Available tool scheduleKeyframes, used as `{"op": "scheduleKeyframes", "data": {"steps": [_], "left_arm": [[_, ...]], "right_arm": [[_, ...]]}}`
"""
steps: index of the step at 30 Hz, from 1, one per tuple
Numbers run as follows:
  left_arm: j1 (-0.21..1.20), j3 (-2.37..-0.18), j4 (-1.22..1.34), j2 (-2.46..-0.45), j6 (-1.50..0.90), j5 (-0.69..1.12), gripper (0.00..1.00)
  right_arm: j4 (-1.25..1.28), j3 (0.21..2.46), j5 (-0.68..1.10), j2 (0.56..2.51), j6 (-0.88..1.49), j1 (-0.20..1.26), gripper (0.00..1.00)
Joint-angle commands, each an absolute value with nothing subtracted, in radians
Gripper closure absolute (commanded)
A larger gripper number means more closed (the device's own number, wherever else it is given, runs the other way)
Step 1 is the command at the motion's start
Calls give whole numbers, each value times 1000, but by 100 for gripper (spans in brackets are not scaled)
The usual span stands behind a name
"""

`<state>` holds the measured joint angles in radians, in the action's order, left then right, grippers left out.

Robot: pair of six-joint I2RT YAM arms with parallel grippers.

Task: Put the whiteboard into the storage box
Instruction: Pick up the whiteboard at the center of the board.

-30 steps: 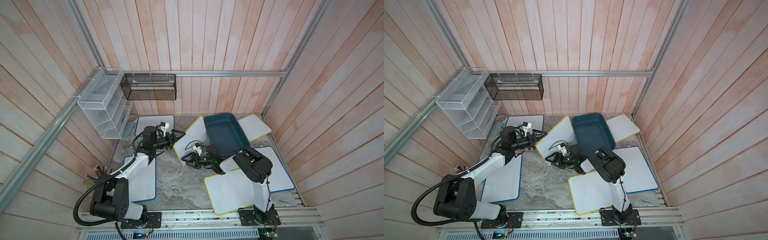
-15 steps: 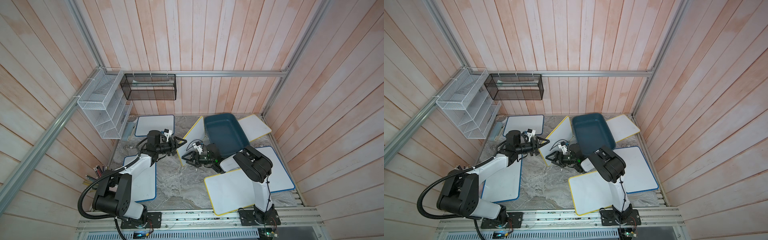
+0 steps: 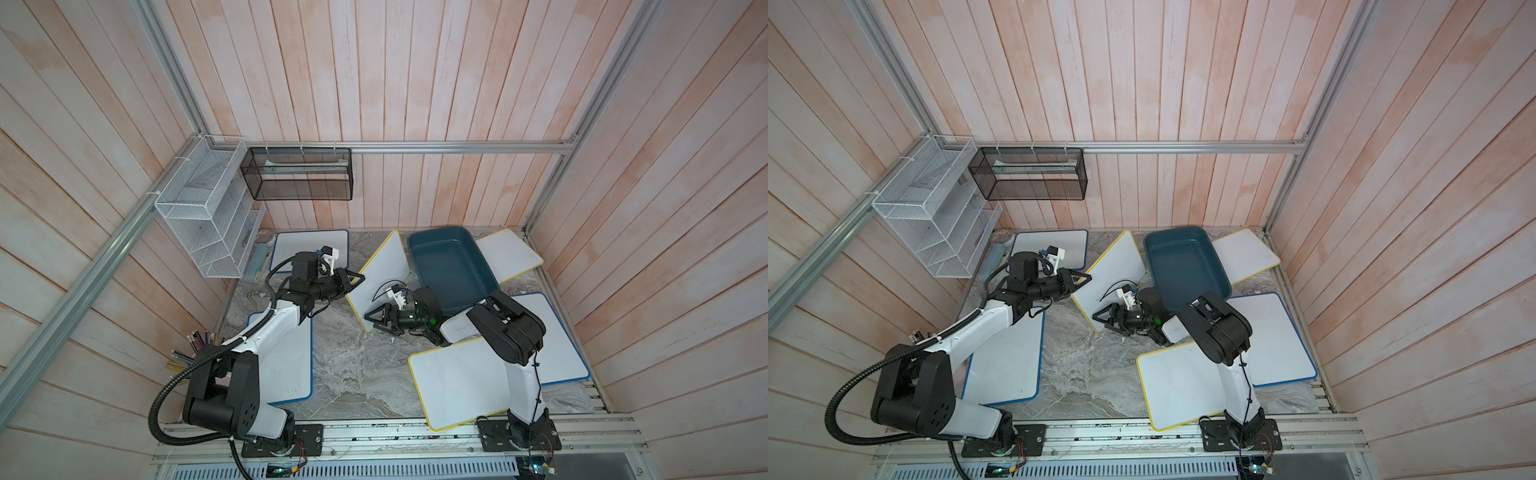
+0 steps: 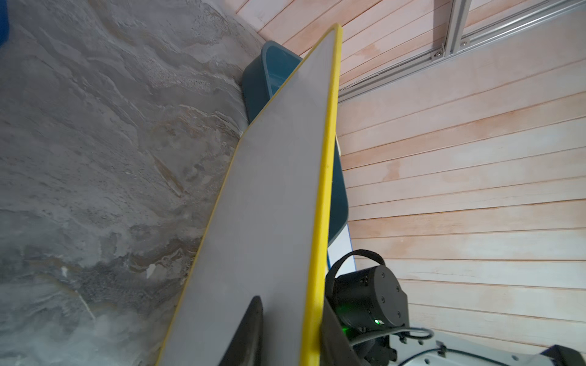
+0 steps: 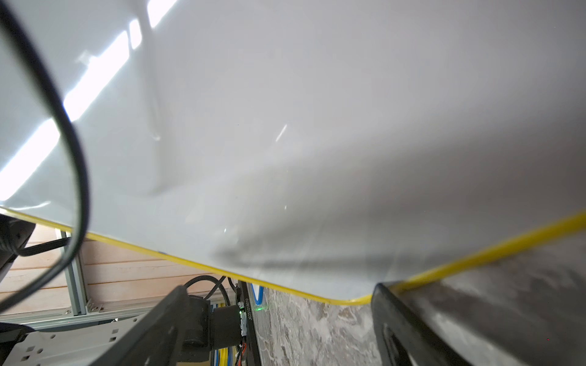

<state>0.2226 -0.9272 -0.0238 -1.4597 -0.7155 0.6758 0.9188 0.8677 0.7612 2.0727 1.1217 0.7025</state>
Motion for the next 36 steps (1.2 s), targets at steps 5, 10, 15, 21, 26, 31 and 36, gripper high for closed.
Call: {"op": "scheduleKeyframes", "data": {"steps": [5, 10, 15, 21, 26, 31, 36], "left_arm": [[244, -920, -232, -1452, -675, 661, 99], [231, -934, -269, -1428, -635, 638, 100], [186, -911, -218, -1379, -644, 706, 100], [121, -843, -66, -1350, -739, 829, 100], [119, -861, -135, -1387, -673, 822, 100], [118, -920, -310, -1406, -549, 727, 100], [110, -959, -442, -1433, -462, 682, 100]], "right_arm": [[923, 893, 742, 2072, 1094, 705, 9], [922, 892, 742, 2066, 1094, 704, 9], [900, 891, 738, 2056, 1083, 703, 9], [786, 904, 706, 2022, 1028, 701, 9], [735, 922, 699, 2022, 1005, 700, 9], [642, 956, 692, 2035, 967, 700, 9], [502, 1002, 643, 2040, 901, 699, 9]]}}
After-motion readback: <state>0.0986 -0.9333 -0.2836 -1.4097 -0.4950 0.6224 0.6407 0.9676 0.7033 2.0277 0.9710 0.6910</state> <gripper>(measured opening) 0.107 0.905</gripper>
